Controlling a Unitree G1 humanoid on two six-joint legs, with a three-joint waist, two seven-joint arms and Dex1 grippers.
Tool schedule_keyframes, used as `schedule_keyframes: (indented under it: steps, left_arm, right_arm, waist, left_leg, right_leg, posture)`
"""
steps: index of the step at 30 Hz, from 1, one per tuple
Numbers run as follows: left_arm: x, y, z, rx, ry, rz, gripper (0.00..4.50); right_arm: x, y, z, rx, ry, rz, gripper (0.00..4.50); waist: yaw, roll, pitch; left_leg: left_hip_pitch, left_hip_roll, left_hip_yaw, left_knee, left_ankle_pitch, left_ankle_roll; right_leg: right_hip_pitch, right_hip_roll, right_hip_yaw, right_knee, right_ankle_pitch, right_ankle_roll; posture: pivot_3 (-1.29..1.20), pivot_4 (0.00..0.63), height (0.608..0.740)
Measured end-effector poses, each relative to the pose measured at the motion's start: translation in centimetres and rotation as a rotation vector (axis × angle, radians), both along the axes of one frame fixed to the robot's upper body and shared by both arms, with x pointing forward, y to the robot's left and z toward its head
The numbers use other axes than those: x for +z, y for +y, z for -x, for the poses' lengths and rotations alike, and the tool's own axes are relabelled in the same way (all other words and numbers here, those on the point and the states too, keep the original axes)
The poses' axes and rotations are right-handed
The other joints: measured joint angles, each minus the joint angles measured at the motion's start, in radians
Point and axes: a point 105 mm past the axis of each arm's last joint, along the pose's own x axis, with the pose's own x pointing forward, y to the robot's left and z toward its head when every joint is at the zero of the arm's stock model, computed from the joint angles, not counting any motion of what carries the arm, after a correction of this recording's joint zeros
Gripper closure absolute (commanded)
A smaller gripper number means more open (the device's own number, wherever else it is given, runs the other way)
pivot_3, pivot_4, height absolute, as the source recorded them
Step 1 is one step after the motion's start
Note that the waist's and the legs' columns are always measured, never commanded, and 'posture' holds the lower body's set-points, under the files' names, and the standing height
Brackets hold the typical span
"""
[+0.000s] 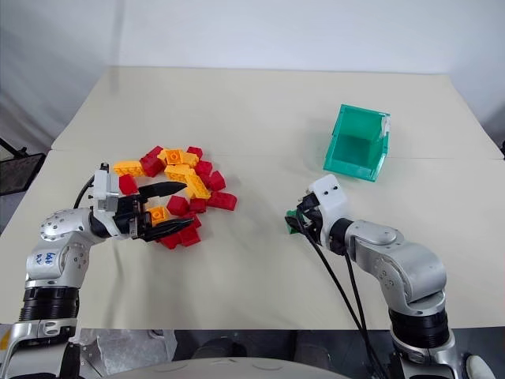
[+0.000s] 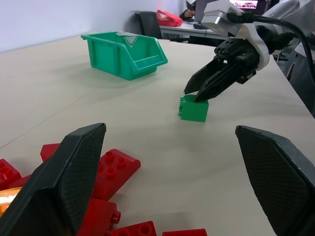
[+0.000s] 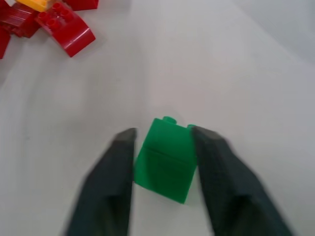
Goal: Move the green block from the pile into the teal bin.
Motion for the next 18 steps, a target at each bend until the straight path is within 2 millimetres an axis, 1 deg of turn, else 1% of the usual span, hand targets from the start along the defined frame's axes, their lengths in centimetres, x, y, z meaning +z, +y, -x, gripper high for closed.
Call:
schedule_keyframes:
  steps: [2, 3, 5, 8, 9, 12, 14, 15, 18]
  left_arm:
    - [0.1, 0.0, 0.0, 0.000, -0.004, 0.000, 0.00]
    - [0.1, 0.0, 0.0, 0.000, -0.005, 0.000, 0.00]
    - [0.1, 0.0, -0.1, 0.002, -0.005, 0.000, 0.00]
    - [0.1, 0.0, -0.1, 0.005, -0.005, 0.001, 0.00]
    - [0.1, 0.0, -0.1, 0.007, -0.005, 0.001, 0.00]
    - [0.1, 0.0, -0.1, 0.013, -0.004, 0.002, 0.00]
    - [0.1, 0.0, -0.2, 0.014, -0.004, 0.003, 0.00]
    - [0.1, 0.0, -0.2, 0.015, -0.004, 0.003, 0.00]
    - [0.0, 0.1, -0.2, 0.021, -0.001, 0.003, 0.00]
  right_arm:
    - [0.0, -0.1, -0.2, -0.009, -0.011, 0.001, 4.30]
    - [0.1, -0.1, -0.3, -0.013, -0.016, 0.001, 4.45]
    - [0.3, -0.2, -0.5, -0.020, -0.041, 0.003, 4.45]
    - [0.1, -0.2, -0.3, 0.001, -0.039, 0.021, 3.85]
    - [0.0, -0.2, -0.1, 0.016, -0.028, 0.019, 3.55]
    - [0.0, 0.0, 0.3, 0.032, -0.022, 0.016, 2.58]
    - [0.3, -0.1, 0.3, 0.018, -0.029, 0.027, 1.84]
    - [0.5, -0.2, 0.3, 0.007, -0.033, 0.030, 1.45]
    - [1.5, -0.7, -0.1, -0.076, -0.066, 0.006, 0.52]
  waist:
    - [0.000, 0.000, 0.000]
    - [0.000, 0.000, 0.000]
    - [0.000, 0.000, 0.000]
    - [0.000, 0.000, 0.000]
    - [0.001, 0.000, 0.000]
    - [0.000, 0.000, 0.000]
    - [0.000, 0.000, 0.000]
    - [0.000, 0.000, 0.000]
    - [0.000, 0.000, 0.000]
  left_leg:
    - [0.000, 0.000, 0.000, 0.000, 0.000, 0.000]
    - [0.000, 0.000, 0.000, 0.000, 0.000, 0.000]
    - [0.000, 0.000, 0.000, 0.000, 0.000, 0.000]
    - [0.000, 0.000, 0.000, 0.000, 0.000, 0.000]
    - [0.000, 0.000, 0.000, 0.000, 0.000, 0.000]
    - [0.000, 0.000, 0.000, 0.000, 0.000, 0.000]
    - [0.000, 0.000, 0.000, 0.000, 0.000, 0.000]
    - [0.000, 0.000, 0.000, 0.000, 0.000, 0.000]
    - [0.000, 0.001, -0.001, 0.000, 0.000, 0.000]
  right_leg:
    - [0.000, 0.000, 0.000, 0.000, 0.000, 0.000]
    - [0.000, 0.000, 0.000, 0.000, 0.000, 0.000]
    - [0.000, 0.000, 0.000, 0.000, 0.000, 0.000]
    - [0.000, 0.000, 0.000, 0.000, 0.000, 0.000]
    - [0.000, 0.000, 0.000, 0.000, 0.000, 0.000]
    - [0.000, 0.000, 0.000, 0.000, 0.000, 0.000]
    - [0.000, 0.000, 0.000, 0.000, 0.000, 0.000]
    - [0.000, 0.000, 0.000, 0.000, 0.000, 0.000]
    - [0.000, 0.000, 0.000, 0.000, 0.000, 0.000]
  posture:
    - [0.00, 0.150, 0.740]
    - [0.00, 0.150, 0.740]
    - [0.00, 0.150, 0.740]
    - [0.00, 0.150, 0.740]
    - [0.00, 0.150, 0.740]
    - [0.00, 0.150, 0.740]
    - [0.00, 0.150, 0.740]
    - [0.00, 0.150, 0.740]
    - [0.00, 0.150, 0.740]
